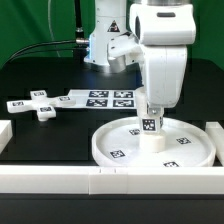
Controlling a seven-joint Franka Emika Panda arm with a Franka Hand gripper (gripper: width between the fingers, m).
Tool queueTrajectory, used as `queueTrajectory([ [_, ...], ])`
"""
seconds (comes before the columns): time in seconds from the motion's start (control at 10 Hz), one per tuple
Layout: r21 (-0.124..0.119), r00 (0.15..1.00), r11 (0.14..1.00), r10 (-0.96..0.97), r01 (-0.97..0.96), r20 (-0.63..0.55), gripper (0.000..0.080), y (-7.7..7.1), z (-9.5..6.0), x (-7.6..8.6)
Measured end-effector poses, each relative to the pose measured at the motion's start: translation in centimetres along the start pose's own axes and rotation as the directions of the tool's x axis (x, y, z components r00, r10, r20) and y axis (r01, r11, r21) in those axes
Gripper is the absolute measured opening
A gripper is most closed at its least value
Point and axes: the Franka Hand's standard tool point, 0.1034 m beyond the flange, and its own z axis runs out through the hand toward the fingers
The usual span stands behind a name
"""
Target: Assemble round table
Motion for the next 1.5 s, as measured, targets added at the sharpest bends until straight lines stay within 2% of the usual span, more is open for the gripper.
queueTrajectory([
  [0.2,0.011,0.957,0.957,0.292,-0.291,-0.001,0.0406,-0.45,0.07,-0.04],
  [0.4,0.015,0.919,0.919,0.395,-0.395,0.001,0.0407,-0.54,0.12,0.09],
  [0.7,0.014,0.815,0.815,0.579,-0.579,0.004,0.0409,-0.55,0.13,0.17],
  [0.8,0.014,0.765,0.765,0.644,-0.644,0.005,0.0409,-0.56,0.13,0.17],
  [1.0,0.030,0.601,0.600,0.799,-0.799,-0.002,0.0409,-0.64,0.19,0.14],
  [1.2,0.033,0.451,0.452,0.892,-0.892,-0.024,0.0409,-0.63,0.21,0.28],
  [1.5,0.043,0.291,0.291,0.957,-0.956,-0.018,0.0409,-0.64,0.23,0.44],
])
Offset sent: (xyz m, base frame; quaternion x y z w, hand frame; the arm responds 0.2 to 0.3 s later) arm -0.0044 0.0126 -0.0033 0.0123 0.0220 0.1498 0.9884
